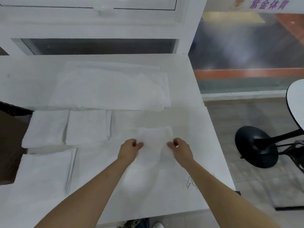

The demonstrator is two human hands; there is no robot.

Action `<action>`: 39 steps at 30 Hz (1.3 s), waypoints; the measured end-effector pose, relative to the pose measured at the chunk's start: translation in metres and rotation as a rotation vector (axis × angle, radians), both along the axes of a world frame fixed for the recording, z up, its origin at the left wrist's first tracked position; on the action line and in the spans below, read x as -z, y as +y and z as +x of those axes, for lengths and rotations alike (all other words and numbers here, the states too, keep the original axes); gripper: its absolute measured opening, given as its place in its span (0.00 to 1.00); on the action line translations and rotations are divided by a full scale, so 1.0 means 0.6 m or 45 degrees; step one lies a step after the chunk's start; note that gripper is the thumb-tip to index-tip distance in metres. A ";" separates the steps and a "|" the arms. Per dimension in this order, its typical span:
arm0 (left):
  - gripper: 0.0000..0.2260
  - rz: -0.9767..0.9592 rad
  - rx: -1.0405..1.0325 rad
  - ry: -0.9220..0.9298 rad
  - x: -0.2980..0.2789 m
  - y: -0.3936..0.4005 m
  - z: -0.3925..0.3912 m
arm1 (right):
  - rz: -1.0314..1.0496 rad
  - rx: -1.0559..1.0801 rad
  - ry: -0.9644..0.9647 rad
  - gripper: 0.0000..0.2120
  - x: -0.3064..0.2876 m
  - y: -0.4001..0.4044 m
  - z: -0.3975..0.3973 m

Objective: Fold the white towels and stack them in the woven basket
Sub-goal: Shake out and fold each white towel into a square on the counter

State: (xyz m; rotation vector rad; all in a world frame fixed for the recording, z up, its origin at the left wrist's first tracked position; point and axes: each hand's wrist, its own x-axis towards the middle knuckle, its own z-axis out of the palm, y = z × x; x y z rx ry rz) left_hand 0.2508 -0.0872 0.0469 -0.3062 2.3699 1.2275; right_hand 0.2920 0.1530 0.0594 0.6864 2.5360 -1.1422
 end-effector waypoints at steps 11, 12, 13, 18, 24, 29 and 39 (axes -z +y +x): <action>0.16 -0.607 0.572 0.922 0.062 0.045 0.039 | 0.423 -0.216 0.377 0.19 0.066 -0.012 0.003; 0.19 -0.603 0.636 0.890 0.069 0.049 0.048 | 0.475 -0.310 0.457 0.22 0.069 -0.014 0.010; 0.22 -0.614 0.693 0.823 0.079 0.052 0.055 | 0.500 -0.430 0.467 0.25 0.076 -0.014 0.016; 0.29 -0.762 0.781 0.634 0.134 0.052 0.065 | 0.505 -0.874 0.151 0.33 0.118 -0.005 0.027; 0.29 -0.836 0.737 0.621 0.149 0.070 0.063 | 0.523 -0.932 0.116 0.34 0.141 0.016 0.006; 0.29 -0.852 0.745 0.546 0.138 0.061 0.078 | 0.449 -1.131 0.025 0.36 0.118 0.041 0.006; 0.29 -0.887 0.690 0.495 0.127 -0.041 0.164 | 0.554 -1.403 -0.013 0.39 0.110 -0.041 0.053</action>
